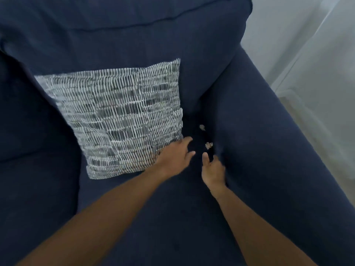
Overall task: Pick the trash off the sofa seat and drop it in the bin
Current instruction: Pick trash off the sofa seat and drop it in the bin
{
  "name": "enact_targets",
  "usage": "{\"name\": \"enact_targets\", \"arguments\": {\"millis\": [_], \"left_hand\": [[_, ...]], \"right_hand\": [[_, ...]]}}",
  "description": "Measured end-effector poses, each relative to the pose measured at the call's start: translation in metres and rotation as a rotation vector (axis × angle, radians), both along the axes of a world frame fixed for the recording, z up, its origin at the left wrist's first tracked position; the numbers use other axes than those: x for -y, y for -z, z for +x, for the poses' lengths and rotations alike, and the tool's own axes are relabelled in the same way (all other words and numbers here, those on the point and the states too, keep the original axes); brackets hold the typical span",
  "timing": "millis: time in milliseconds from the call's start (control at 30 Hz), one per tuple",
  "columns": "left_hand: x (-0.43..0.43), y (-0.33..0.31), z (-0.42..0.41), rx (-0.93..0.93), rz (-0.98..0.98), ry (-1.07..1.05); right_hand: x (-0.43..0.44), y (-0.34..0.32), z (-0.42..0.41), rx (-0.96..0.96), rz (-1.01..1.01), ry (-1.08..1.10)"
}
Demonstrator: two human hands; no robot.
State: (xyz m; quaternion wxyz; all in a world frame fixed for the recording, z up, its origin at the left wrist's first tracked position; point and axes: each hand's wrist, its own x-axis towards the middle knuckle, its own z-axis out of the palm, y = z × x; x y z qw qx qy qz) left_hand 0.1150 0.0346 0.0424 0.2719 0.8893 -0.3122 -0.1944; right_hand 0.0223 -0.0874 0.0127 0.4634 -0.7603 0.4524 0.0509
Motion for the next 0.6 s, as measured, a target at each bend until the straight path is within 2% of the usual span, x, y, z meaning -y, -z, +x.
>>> {"name": "enact_targets", "arguments": {"millis": [100, 233, 400, 533, 600], "left_hand": [[0.053, 0.04, 0.037, -0.025, -0.002, -0.001], [0.106, 0.086, 0.079, -0.035, -0.002, -0.067], [0.138, 0.128, 0.111, -0.037, 0.055, -0.124], [0.148, 0.14, 0.111, 0.011, 0.059, -0.113], [0.149, 0.141, 0.111, 0.018, 0.045, -0.109]], "right_hand": [[0.007, 0.045, 0.038, 0.016, 0.127, 0.257], [0.02, 0.09, 0.074, 0.1, 0.181, 0.558], [0.026, 0.129, 0.097, 0.192, 0.184, 0.751], [0.029, 0.142, 0.109, 0.323, 0.341, 0.98], [0.03, 0.145, 0.111, 0.328, 0.381, 1.047]]}}
